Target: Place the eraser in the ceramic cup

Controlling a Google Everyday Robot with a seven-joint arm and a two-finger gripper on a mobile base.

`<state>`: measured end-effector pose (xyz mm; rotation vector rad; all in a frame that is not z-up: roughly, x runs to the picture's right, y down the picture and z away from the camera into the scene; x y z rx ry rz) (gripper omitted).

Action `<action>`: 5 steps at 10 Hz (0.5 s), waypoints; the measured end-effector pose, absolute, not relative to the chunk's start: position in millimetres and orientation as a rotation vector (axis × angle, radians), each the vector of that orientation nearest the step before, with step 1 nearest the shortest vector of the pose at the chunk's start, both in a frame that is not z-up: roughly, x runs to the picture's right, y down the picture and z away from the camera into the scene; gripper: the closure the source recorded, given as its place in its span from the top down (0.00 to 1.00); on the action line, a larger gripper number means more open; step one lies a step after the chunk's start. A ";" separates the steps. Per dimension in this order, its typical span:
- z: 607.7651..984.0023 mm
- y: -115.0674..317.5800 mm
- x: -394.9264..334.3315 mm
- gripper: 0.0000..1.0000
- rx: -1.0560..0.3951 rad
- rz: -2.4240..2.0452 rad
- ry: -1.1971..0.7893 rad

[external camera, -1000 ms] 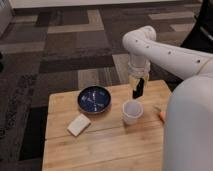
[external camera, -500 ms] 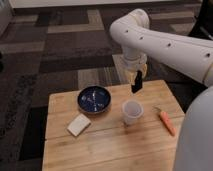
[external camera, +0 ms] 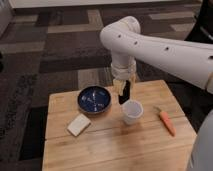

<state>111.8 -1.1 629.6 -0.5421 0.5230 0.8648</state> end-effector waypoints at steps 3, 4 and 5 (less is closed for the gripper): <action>629.1 6.8 128.2 0.00 -0.530 0.916 0.561; 630.8 10.4 133.1 0.00 -0.532 0.928 0.564; 633.2 17.8 140.8 0.00 -0.546 0.947 0.565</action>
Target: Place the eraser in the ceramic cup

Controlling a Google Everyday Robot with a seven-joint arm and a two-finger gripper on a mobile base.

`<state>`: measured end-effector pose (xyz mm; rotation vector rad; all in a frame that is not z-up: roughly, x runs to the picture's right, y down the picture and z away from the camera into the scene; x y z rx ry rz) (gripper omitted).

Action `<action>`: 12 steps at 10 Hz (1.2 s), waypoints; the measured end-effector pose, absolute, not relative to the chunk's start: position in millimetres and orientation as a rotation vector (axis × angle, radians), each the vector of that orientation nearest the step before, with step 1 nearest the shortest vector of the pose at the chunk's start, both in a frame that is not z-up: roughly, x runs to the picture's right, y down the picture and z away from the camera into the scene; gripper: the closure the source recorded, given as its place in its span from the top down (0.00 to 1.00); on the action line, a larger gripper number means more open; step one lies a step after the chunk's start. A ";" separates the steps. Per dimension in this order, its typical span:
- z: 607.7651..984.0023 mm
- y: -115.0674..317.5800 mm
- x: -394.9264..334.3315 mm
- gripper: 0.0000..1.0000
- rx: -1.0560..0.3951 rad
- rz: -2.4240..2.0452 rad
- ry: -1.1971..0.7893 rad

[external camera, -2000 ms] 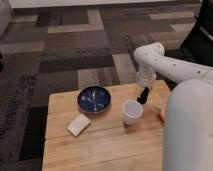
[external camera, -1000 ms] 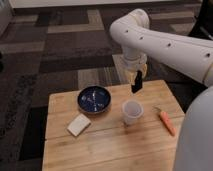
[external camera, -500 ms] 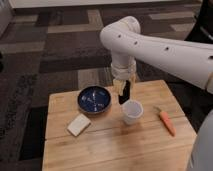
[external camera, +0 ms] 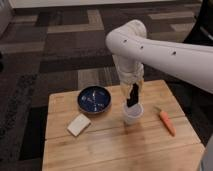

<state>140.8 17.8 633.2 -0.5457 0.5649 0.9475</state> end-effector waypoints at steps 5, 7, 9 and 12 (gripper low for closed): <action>654.2 40.0 147.5 0.00 -0.625 0.930 0.503; 662.4 45.2 148.0 0.02 -0.649 0.917 0.485; 662.3 44.9 147.5 0.02 -0.649 0.917 0.484; 662.2 45.1 147.9 0.02 -0.649 0.918 0.484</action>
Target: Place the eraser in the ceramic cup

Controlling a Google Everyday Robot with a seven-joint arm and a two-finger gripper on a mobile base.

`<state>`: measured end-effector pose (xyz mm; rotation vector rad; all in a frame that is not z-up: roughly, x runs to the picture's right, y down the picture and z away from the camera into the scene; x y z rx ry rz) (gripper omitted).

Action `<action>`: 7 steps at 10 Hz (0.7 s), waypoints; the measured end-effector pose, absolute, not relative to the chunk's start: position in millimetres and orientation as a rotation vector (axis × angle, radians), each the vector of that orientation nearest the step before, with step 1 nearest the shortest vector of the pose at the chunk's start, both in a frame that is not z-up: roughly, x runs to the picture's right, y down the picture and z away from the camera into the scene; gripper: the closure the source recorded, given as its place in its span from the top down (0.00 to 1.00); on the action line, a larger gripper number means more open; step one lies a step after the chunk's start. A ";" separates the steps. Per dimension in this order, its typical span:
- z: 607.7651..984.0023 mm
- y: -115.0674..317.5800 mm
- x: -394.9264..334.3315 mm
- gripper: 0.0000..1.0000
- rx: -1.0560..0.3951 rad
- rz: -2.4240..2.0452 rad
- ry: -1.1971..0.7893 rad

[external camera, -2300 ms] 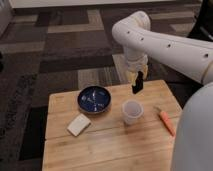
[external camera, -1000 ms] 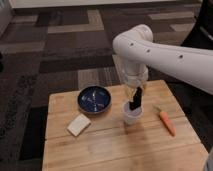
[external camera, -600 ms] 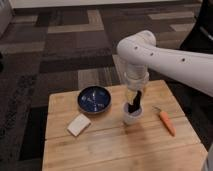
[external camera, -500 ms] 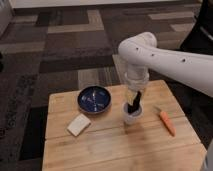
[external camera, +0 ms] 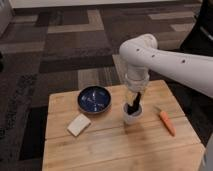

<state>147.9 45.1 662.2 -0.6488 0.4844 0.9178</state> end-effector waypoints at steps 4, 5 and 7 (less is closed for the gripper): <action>662.2 45.3 148.2 0.14 -0.649 0.918 0.485; 662.2 45.6 148.2 0.31 -0.649 0.918 0.485; 662.3 45.6 148.2 0.61 -0.650 0.918 0.485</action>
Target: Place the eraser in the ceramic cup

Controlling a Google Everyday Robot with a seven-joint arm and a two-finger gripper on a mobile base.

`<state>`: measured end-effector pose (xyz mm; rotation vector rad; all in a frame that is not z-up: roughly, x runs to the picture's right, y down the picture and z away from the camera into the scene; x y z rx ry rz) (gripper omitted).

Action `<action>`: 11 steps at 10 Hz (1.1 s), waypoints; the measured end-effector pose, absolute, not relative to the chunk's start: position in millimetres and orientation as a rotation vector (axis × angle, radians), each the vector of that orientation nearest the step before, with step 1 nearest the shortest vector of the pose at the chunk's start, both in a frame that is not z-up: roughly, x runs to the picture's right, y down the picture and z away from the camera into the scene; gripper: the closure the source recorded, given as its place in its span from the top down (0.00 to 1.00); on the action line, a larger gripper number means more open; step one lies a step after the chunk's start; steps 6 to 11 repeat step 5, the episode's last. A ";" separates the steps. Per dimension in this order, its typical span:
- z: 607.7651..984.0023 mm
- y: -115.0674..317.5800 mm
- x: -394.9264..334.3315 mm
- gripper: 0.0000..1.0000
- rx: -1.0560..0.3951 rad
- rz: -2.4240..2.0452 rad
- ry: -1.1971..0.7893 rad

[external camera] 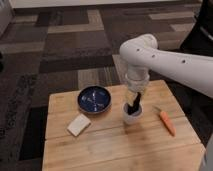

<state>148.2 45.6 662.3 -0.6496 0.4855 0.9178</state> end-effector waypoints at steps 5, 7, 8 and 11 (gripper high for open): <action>663.0 46.4 148.3 0.80 -0.651 0.917 0.487; 663.0 46.4 148.3 0.80 -0.651 0.917 0.487; 663.0 46.4 148.3 0.80 -0.651 0.917 0.487; 663.0 46.4 148.3 0.80 -0.651 0.917 0.487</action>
